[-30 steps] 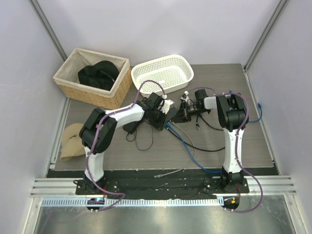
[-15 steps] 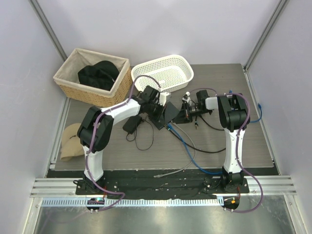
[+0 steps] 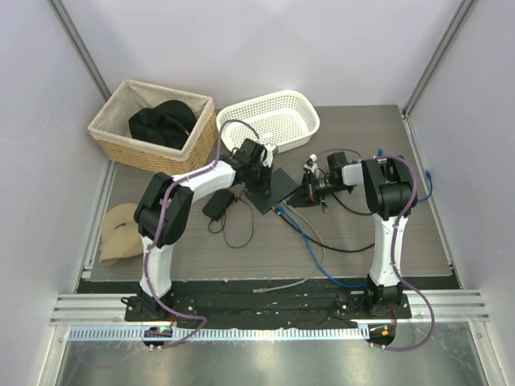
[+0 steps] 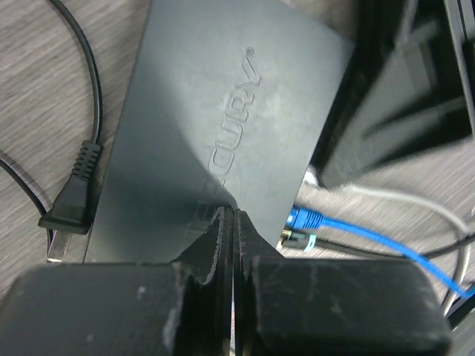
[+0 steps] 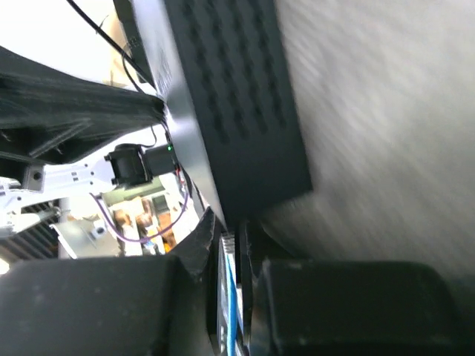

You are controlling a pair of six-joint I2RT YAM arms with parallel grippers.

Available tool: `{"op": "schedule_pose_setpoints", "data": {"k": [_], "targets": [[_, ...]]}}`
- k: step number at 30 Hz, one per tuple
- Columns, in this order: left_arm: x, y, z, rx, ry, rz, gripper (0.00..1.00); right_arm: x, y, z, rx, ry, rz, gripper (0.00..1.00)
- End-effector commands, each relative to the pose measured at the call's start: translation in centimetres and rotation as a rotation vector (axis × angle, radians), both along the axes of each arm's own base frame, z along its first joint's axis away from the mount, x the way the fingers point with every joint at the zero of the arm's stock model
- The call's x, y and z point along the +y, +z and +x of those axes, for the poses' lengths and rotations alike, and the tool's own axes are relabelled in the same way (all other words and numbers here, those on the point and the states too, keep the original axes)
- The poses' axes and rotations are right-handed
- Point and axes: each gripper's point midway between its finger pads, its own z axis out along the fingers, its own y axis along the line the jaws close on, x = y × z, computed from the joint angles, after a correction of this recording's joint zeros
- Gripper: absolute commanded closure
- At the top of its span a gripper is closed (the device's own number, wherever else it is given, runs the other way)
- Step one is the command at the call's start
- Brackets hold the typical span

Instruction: Pull the plug from the switch port

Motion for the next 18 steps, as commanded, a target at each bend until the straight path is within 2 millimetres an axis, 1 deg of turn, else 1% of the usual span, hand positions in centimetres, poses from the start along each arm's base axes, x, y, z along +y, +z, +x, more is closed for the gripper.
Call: {"op": "schedule_pose_setpoints", "data": {"k": [1, 2, 5, 6, 8, 9, 10, 11, 12, 13, 14, 16, 17, 18], "targets": [[3.4, -6.7, -2.4, 0.151, 0.113, 0.170, 1.00, -2.8, -7.9, -6.2, 0.163, -0.021, -0.277, 0.98], [3.6, -7.0, -2.5, 0.157, 0.118, 0.178, 1.00, -2.7, -7.7, -6.5, 0.169, -0.017, -0.272, 0.99], [3.7, -7.0, -2.1, 0.145, 0.124, 0.193, 1.00, -2.5, -6.9, -5.9, 0.167, -0.018, -0.251, 0.99], [3.7, -7.0, -2.0, 0.144, 0.123, 0.194, 1.00, -2.4, -6.3, -4.9, 0.154, -0.015, -0.245, 0.99], [3.6, -6.9, -1.9, 0.139, 0.111, 0.190, 1.00, -2.9, -5.4, -3.5, 0.129, -0.021, -0.227, 0.99], [3.5, -6.6, -1.8, 0.132, 0.110, 0.185, 1.00, -2.9, -4.2, -2.5, 0.122, -0.019, -0.213, 0.99], [3.5, -6.4, -1.8, 0.131, 0.108, 0.184, 1.00, -3.5, -2.8, -1.5, 0.091, -0.033, -0.200, 0.98], [3.5, -6.1, -1.8, 0.125, 0.096, 0.181, 1.00, -3.9, -2.0, -0.9, 0.036, -0.017, -0.197, 0.99], [3.1, -5.6, -2.0, 0.123, 0.077, 0.158, 1.00, -4.3, -0.6, -0.1, 0.002, -0.013, -0.203, 0.99], [3.0, -5.3, -2.1, 0.122, 0.064, 0.150, 1.00, -4.8, 0.5, 0.3, -0.043, -0.004, -0.207, 0.99], [3.0, -4.9, -2.1, 0.116, 0.055, 0.144, 1.00, -5.8, 2.0, 1.1, -0.150, 0.016, -0.218, 0.98], [2.8, -3.9, -2.4, 0.098, 0.022, 0.119, 1.00, -7.0, 4.2, 2.2, -0.212, 0.020, -0.230, 0.99], [2.8, -3.6, -2.5, 0.095, 0.008, 0.105, 1.00, -8.5, 5.6, 3.1, -0.252, -0.008, -0.231, 0.99], [2.9, -3.4, -2.9, 0.098, -0.012, 0.099, 1.00, -9.1, 7.3, 4.0, -0.315, 0.009, -0.229, 0.99]]}}
